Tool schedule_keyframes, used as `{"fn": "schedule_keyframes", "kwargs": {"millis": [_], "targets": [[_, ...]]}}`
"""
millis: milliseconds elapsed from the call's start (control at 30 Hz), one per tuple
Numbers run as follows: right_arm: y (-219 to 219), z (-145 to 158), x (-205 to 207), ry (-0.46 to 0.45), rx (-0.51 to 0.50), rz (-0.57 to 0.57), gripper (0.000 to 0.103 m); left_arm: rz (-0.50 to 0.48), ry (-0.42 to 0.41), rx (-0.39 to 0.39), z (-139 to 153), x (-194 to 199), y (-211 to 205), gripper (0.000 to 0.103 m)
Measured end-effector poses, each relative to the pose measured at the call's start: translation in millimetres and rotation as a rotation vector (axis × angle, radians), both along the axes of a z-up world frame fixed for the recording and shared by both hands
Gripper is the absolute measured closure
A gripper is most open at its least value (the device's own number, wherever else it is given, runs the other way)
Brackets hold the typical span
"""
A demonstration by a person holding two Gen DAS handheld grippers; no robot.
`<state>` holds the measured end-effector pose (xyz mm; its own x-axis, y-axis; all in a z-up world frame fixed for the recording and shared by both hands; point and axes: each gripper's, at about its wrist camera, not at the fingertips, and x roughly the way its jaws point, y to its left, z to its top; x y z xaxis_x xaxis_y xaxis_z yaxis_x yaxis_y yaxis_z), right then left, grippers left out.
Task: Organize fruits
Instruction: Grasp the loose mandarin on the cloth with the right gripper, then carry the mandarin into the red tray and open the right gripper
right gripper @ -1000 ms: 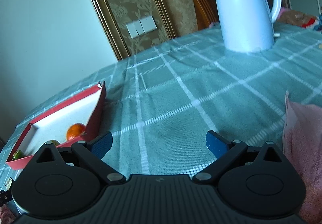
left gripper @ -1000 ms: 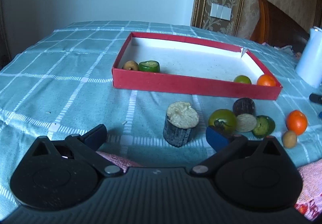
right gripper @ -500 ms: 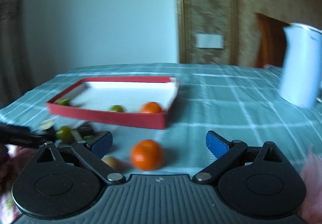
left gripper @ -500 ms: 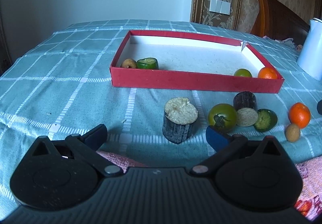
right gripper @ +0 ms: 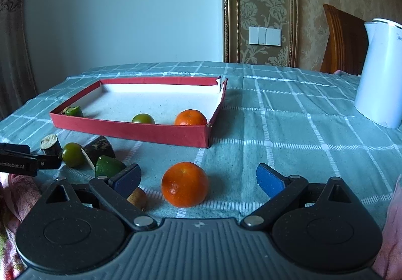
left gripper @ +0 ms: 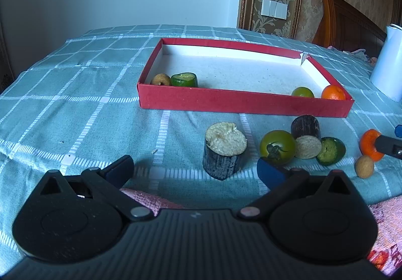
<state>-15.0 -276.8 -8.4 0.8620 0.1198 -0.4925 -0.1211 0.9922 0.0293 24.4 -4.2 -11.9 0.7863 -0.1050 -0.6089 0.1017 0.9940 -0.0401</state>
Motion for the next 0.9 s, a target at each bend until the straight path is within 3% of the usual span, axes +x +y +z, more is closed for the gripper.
{"fn": "schedule_keyframes", "kwargs": {"millis": [67,133,267,333,400,600,900], "targets": [[3.0,-0.9,1.0,0.008,-0.002,0.021,0.016,0.0,0.0,-0.002,0.1,-0.1,0.1,0.0],[5.2,-2.9,2.9,0.029,-0.002,0.037,0.037,0.0,-0.001,-0.003,0.3,-0.2,0.1,0.0],[5.1,-9.2,8.1,0.064,0.017,0.037,0.044,-0.001,-0.001,-0.003,0.4,-0.4,0.2,0.0],[4.4,-9.5,8.6,0.068,0.028,0.037,0.055,0.0,-0.001,-0.003,0.3,-0.4,0.3,0.0],[4.0,-9.7,8.3,0.071,0.036,0.048,0.06,-0.001,-0.001,-0.003,0.4,-0.4,0.2,0.0],[1.6,-4.7,6.9,0.053,0.07,0.036,0.06,0.0,-0.001,-0.003,0.5,-0.3,0.0,0.0],[6.0,39.7,27.0,-0.056,0.091,0.052,0.06,-0.001,0.0,0.001,0.4,-0.2,0.3,0.0]]}}
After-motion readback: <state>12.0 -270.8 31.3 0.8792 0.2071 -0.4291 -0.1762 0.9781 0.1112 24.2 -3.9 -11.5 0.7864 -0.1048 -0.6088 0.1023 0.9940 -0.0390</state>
